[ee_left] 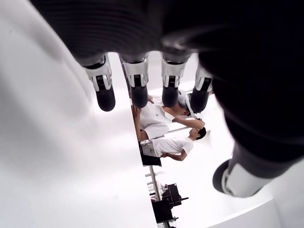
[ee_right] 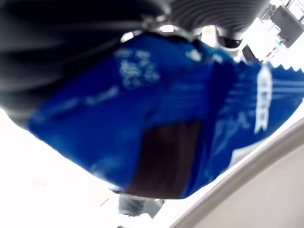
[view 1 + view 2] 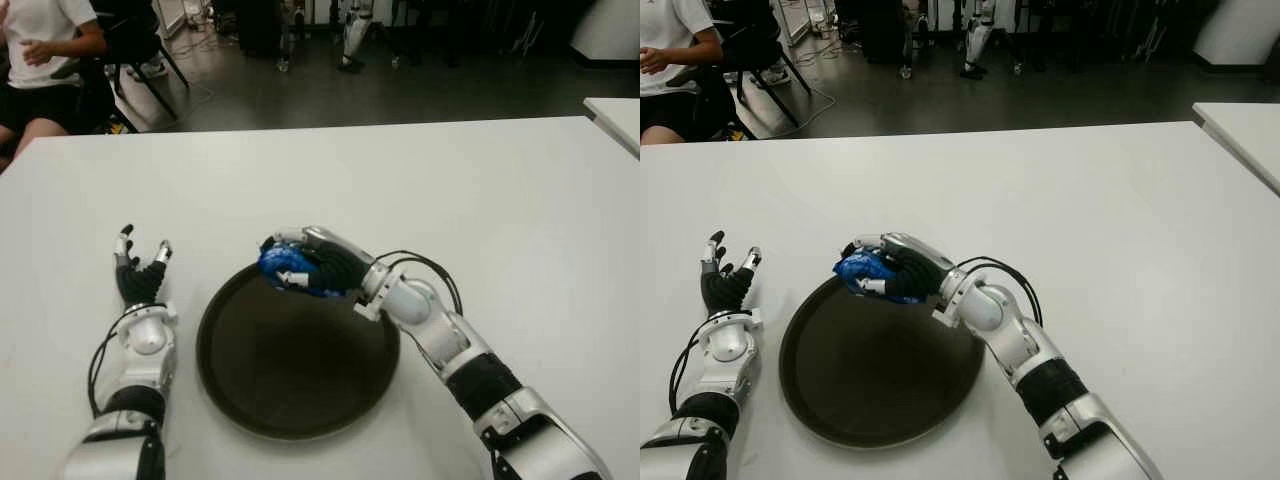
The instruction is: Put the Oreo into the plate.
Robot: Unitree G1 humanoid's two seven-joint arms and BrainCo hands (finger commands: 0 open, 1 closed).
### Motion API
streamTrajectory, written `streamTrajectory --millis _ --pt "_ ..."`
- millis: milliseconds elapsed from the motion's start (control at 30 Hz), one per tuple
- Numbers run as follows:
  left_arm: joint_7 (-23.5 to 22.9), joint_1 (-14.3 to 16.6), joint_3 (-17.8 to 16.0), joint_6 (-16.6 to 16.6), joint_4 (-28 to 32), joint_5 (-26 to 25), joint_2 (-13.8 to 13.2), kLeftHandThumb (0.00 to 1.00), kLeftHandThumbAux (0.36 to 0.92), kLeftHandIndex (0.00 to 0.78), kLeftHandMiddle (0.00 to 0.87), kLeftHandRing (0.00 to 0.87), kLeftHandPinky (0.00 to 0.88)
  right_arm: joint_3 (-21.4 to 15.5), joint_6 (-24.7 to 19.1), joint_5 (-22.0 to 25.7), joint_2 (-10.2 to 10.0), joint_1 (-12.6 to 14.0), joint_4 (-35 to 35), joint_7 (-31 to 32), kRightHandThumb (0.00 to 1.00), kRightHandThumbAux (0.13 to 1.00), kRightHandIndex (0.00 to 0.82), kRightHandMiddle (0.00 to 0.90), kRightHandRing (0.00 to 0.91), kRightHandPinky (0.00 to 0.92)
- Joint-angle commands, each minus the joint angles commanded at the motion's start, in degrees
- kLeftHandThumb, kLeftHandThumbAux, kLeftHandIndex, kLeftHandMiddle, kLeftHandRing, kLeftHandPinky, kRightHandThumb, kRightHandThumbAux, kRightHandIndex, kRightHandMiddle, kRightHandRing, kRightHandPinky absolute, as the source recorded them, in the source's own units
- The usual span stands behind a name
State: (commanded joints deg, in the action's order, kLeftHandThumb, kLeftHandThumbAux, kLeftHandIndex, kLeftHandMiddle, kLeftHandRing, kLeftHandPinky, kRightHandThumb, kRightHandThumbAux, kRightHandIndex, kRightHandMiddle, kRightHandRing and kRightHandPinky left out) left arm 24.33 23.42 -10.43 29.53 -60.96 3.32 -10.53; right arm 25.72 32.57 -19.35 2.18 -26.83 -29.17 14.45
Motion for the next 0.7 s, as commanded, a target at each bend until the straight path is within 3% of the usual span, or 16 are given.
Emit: streamTrajectory --millis 200,433,700 --pt "-0.1 0.3 -0.4 -0.3 -0.5 -0.4 -0.1 0.039 0.659 0.085 0.096 0.068 0.043 0.0 6.6 0.3 -0.7 -1.7 -6.2 -0.4 0.013 0.466 0.002 0.004 0.005 0.005" --pt "-0.7 0.3 -0.6 0.1 -0.7 -0.6 -0.3 0.021 0.681 0.088 0.111 0.092 0.066 0.0 11.1 -0.7 -0.6 -3.4 -10.0 -0.5 0.000 0.448 0.000 0.000 0.000 0.000" --pt "-0.6 0.1 -0.5 0.7 -0.5 -0.4 -0.2 0.009 0.681 0.075 0.098 0.077 0.048 -0.2 13.5 -1.1 -0.9 -4.8 -13.8 -1.0 0.000 0.417 0.000 0.000 0.000 0.000"
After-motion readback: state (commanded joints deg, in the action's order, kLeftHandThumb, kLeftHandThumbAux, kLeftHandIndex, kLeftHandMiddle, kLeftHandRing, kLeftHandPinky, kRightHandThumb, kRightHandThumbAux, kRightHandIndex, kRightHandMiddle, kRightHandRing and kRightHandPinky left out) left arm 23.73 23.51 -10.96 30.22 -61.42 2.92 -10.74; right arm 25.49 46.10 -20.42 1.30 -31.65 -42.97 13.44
